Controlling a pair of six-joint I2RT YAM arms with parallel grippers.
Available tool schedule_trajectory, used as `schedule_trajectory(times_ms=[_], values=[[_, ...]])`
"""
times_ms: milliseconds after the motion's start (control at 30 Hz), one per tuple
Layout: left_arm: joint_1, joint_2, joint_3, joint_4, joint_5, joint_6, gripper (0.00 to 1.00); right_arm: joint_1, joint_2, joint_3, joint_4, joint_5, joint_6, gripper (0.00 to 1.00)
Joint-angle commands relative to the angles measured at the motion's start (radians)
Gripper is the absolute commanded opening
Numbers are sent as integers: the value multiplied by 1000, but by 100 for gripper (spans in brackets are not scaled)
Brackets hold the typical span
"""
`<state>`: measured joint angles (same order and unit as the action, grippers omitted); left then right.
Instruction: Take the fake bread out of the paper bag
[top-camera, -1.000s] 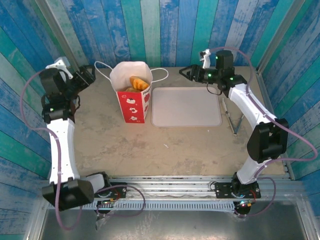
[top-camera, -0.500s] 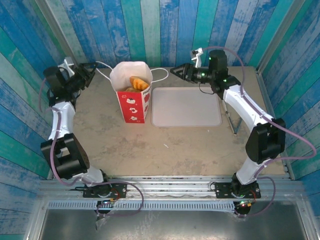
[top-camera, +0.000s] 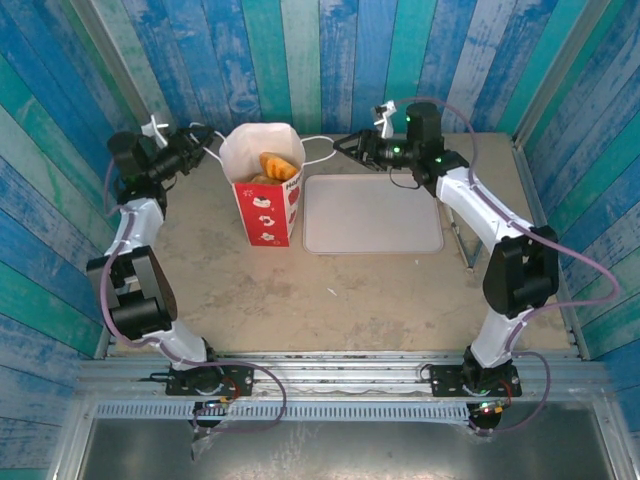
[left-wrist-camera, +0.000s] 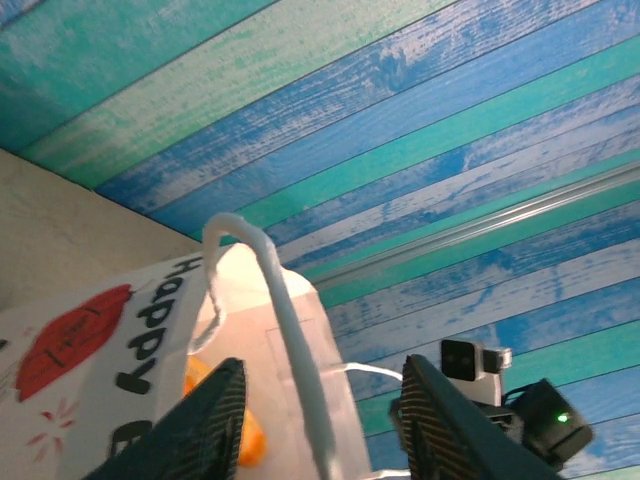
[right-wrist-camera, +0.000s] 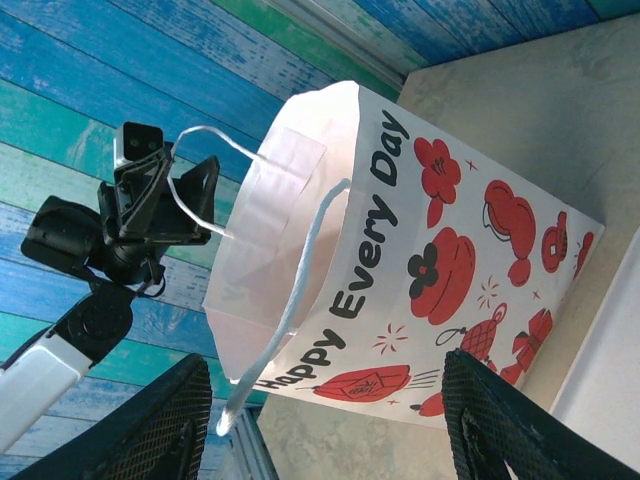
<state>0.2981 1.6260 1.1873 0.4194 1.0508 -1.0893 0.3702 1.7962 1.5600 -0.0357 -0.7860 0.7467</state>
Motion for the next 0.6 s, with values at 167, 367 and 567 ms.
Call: schedule_trajectory(times_ms=[167, 367, 567], values=[[0, 56, 23, 150, 34, -84, 34, 24, 40, 58, 8, -10, 30, 62], [1, 68, 46, 175, 41, -107, 30, 29, 65, 83, 5, -5, 39, 61], [1, 69, 88, 133, 44, -80, 27, 36, 108, 132, -6, -26, 45, 49]])
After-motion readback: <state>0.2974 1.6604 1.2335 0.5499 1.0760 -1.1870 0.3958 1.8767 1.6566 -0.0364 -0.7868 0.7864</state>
